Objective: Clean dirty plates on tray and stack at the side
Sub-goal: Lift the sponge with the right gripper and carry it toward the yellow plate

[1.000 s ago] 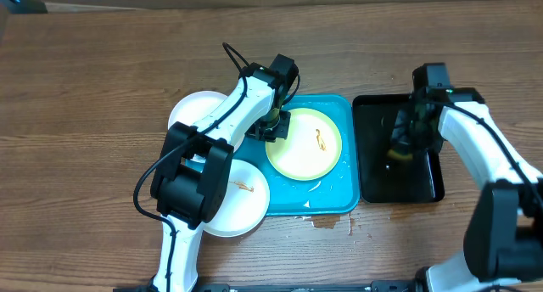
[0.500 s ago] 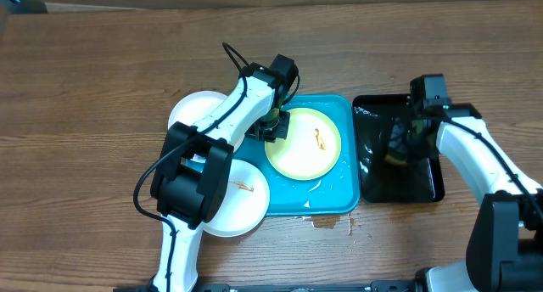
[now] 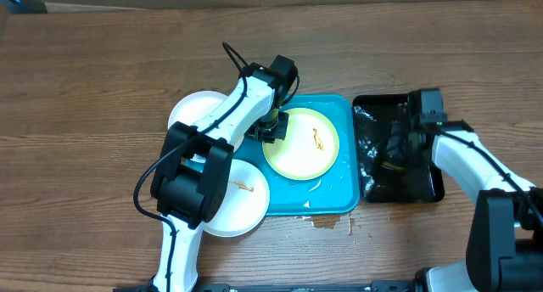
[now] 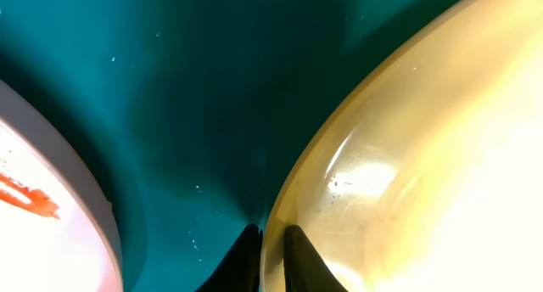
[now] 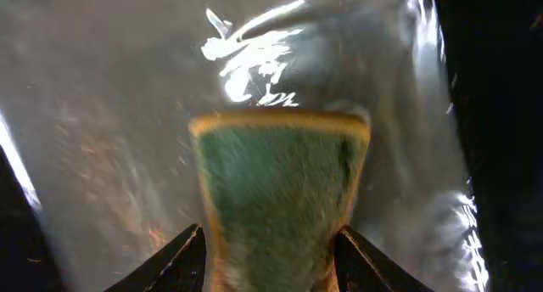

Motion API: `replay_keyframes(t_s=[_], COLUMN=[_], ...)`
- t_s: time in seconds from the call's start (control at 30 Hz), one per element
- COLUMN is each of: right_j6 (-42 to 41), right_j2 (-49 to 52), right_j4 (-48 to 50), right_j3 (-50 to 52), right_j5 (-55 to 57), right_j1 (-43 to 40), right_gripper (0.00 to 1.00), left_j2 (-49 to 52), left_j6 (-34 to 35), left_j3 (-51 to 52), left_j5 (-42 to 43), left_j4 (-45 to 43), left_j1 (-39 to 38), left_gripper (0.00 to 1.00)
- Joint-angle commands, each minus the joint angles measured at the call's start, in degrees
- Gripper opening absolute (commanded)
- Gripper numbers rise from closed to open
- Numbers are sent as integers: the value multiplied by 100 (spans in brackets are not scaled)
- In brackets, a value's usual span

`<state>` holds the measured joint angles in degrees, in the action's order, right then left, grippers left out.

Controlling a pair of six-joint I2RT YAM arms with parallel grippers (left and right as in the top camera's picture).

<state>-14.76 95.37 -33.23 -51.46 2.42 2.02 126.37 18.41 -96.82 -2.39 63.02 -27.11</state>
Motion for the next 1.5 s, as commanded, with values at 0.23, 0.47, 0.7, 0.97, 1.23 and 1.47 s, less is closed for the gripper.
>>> replay_keyframes(t_s=[0.23,0.47,0.7,0.97,1.23,1.47], right_j6=[-4,17,50,245,166,146], right_j2=[-70,-127,-173,-175,-175,-195], right_j4=[374,-417,-1515,-1718,-1818,-2260], right_j3=[343,-361,-1261,-1342,-1357,-1648], right_j5=[52,52,52,850,968,796], right_j1=[17,17,92,603,664,660], right_gripper=[13,4,4,4,4,4], left_j2=[70,70,70,70,70,72], left_j6=[2,0,4,0,0,4], left_j3=[-42,-42,-42,-42,-42,-42], left_j5=[-57,-59,22,188,201,203], left_j4=[13,-7,-48,-68,-70,-74], left_j1=[46,48,35,13,11,11], left_gripper=[14,14,25,4,4,4])
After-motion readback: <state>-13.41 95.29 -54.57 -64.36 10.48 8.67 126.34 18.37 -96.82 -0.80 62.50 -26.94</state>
